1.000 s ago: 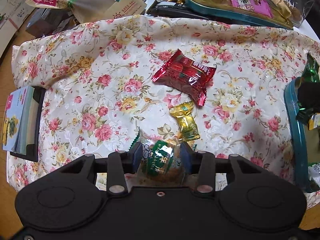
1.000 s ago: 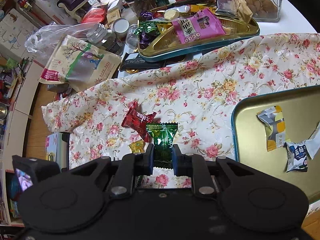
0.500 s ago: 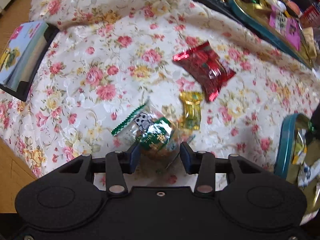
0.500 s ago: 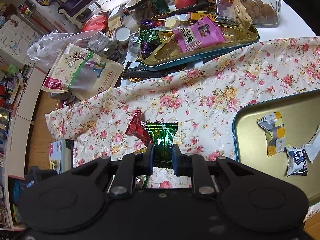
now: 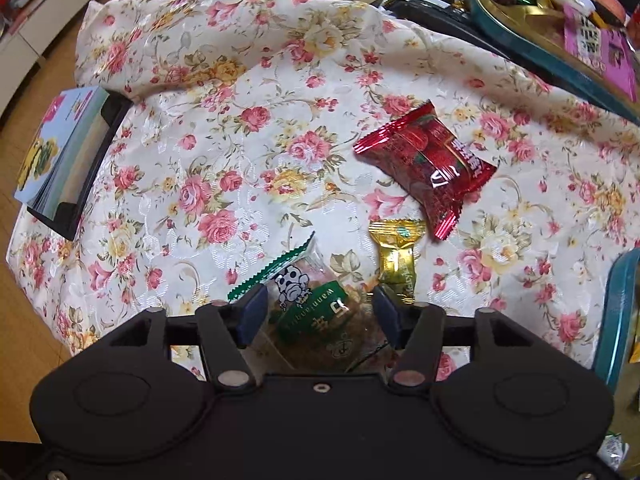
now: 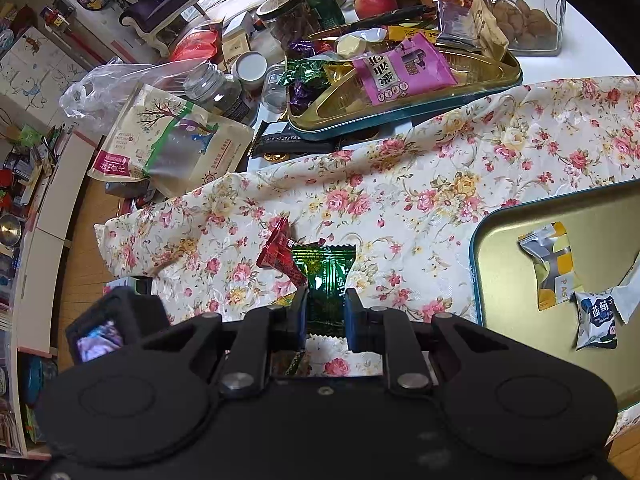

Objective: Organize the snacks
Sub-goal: 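Grasp the clear panda-print pastry packet with the left gripper while the right holds the green candy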

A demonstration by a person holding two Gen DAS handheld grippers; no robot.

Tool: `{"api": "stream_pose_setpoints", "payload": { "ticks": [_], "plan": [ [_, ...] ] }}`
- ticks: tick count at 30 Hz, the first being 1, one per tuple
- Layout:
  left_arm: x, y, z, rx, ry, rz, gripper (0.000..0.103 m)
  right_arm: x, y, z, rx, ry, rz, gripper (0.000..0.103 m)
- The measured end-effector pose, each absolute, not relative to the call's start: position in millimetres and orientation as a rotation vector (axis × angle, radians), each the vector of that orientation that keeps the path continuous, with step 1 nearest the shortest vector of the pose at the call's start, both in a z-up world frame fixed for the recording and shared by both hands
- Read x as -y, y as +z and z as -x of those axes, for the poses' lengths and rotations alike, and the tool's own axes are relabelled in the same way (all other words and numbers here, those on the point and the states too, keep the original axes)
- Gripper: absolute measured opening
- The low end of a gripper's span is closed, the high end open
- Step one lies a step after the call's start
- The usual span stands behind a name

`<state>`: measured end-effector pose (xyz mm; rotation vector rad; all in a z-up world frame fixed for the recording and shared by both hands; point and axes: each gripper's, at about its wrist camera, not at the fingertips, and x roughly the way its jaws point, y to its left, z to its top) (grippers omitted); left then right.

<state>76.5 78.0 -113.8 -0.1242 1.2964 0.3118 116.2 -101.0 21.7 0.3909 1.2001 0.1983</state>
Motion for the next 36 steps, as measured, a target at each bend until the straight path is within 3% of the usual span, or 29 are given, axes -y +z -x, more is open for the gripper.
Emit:
{"api": "stream_pose_setpoints", "payload": {
  "ticks": [14, 24, 36],
  "plan": [
    [-88, -95, -62, -1.223, 0.372, 0.138, 0.065, 112, 30, -114, -1.174, 0.192, -0.421, 0.02],
    [-97, -107, -56, -1.285, 0.383, 0.294, 0.067, 102, 27, -114, -1.181, 0.199, -0.401, 0.02],
    [-93, -124, -70, -1.307, 0.425, 0.27, 0.068, 100, 23, -115, -1.191, 0.204, -0.383, 0.02]
  ]
}}
